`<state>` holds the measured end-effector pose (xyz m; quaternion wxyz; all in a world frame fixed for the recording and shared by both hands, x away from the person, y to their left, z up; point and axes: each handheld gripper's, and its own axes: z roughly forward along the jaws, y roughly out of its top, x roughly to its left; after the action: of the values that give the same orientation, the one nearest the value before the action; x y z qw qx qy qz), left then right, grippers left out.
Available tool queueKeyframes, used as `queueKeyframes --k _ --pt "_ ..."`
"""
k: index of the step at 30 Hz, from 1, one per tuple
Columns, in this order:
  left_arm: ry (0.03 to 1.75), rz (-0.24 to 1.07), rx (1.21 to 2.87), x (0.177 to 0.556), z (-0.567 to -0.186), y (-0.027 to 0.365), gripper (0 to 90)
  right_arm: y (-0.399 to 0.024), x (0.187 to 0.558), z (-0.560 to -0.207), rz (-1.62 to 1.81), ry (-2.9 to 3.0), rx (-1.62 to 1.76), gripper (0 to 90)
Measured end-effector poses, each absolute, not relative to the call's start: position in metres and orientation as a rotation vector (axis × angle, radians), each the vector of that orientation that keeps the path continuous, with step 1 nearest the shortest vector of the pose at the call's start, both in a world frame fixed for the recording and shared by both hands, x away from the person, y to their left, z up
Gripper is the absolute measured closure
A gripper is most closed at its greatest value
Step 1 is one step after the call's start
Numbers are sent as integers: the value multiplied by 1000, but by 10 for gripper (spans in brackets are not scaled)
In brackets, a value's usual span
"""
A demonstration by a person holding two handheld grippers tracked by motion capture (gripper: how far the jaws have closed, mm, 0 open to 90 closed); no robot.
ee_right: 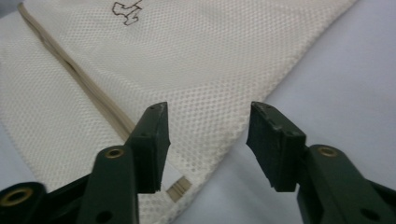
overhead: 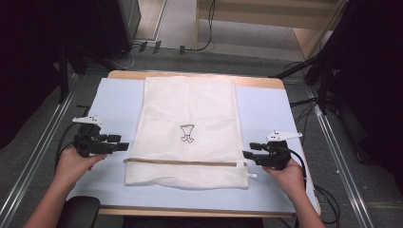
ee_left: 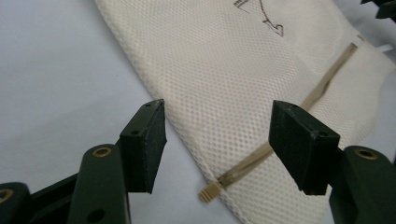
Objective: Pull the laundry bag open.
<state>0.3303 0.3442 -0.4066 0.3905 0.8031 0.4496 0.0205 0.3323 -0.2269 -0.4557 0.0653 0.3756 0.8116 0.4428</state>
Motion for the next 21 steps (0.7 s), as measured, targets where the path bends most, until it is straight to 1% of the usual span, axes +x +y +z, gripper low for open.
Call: queueKeyframes --k 2,4,6,8,11,17,21 --pt "1137 97 2041 334 -406 343 364 -232 333 -456 1330 2424 1139 427" --pt "1135 107 2026 337 -407 344 362 -235 334 -456 1335 2405 1150 418" --pt "1148 158 1990 343 -408 344 354 -237 335 -456 1339 2389 1163 402" --pt "1152 179 1976 347 -411 343 345 -240 337 -457 1329 2376 1178 393" --pt "1175 157 1962 351 -415 343 354 -243 340 -459 1316 2364 1218 382" --pt "1183 184 2012 345 -426 346 351 -245 345 -465 1300 2357 1281 378" --pt "1191 171 2029 345 -432 348 348 -247 346 -465 1296 2343 1298 374"
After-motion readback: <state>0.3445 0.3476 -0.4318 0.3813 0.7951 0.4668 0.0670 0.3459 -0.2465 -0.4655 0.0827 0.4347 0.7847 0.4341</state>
